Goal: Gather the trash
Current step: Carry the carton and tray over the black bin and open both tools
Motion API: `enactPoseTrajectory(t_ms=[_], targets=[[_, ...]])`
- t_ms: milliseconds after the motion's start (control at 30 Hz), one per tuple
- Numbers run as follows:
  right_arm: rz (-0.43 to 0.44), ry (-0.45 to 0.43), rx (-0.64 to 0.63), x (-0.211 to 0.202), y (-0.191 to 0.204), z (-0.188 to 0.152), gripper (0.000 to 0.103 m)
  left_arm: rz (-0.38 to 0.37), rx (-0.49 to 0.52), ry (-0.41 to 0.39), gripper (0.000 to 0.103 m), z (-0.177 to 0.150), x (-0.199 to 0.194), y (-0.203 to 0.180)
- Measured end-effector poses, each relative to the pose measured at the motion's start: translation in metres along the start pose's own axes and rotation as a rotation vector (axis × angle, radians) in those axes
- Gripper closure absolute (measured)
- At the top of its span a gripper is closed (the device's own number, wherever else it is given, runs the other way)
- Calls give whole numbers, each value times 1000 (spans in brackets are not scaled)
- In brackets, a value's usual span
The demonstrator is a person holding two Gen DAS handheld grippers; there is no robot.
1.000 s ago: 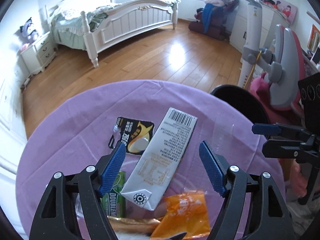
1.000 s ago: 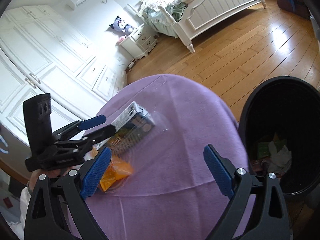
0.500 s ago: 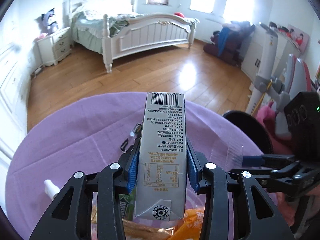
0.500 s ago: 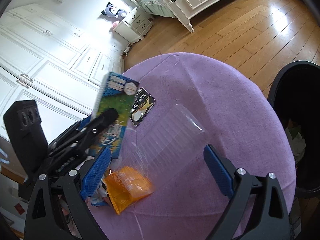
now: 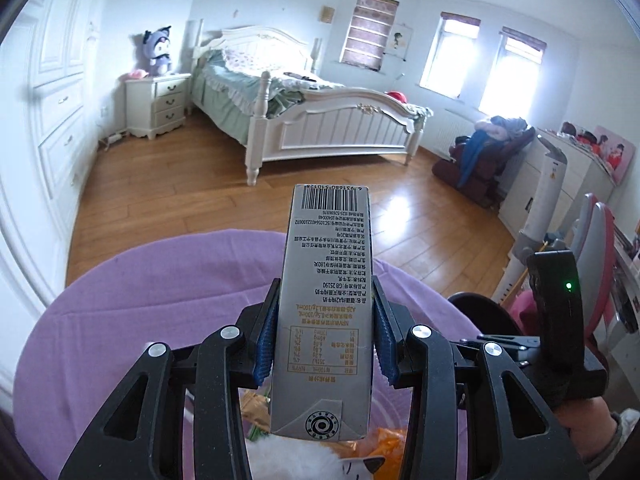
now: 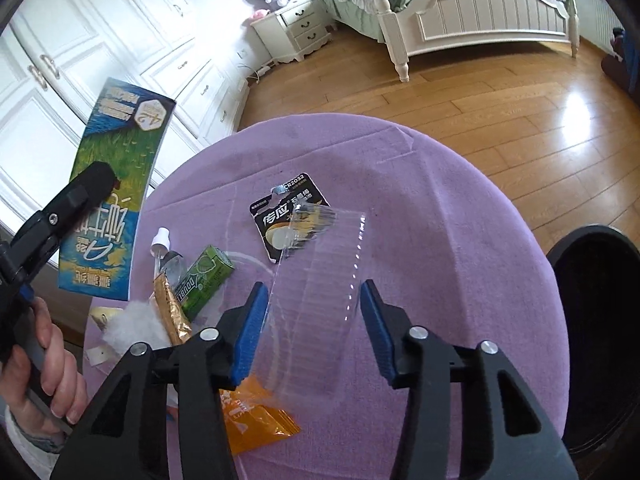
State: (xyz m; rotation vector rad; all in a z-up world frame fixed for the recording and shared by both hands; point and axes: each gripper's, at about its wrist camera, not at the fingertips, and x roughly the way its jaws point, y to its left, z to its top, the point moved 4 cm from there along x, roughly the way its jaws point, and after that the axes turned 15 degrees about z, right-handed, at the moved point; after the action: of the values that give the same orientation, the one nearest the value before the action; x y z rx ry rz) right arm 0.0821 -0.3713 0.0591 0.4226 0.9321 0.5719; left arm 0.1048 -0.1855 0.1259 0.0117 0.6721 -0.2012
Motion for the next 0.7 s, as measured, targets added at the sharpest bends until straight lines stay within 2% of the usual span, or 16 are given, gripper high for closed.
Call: enactPoseTrajectory(t_ms=[167,267,400,533,700], targets=[[51,-60,-2,-19,-4,-4,63,-17,18,-4,62,0,-3,-13],[95,-146,2,-43,-10,-7,63,-35,33,-10,62,-2,-7,-30],[56,-286,-17,-82,-20,-6,63,-77,48,-20,62,-3,-9,-57],[-21,-423,-35,-128,-36,-5,63,-136,83,-30,62,-7,-8,-97],[-127,-525,-37,-172,-66,-5,63,-218,133,-32,62,-9,-1,-154]])
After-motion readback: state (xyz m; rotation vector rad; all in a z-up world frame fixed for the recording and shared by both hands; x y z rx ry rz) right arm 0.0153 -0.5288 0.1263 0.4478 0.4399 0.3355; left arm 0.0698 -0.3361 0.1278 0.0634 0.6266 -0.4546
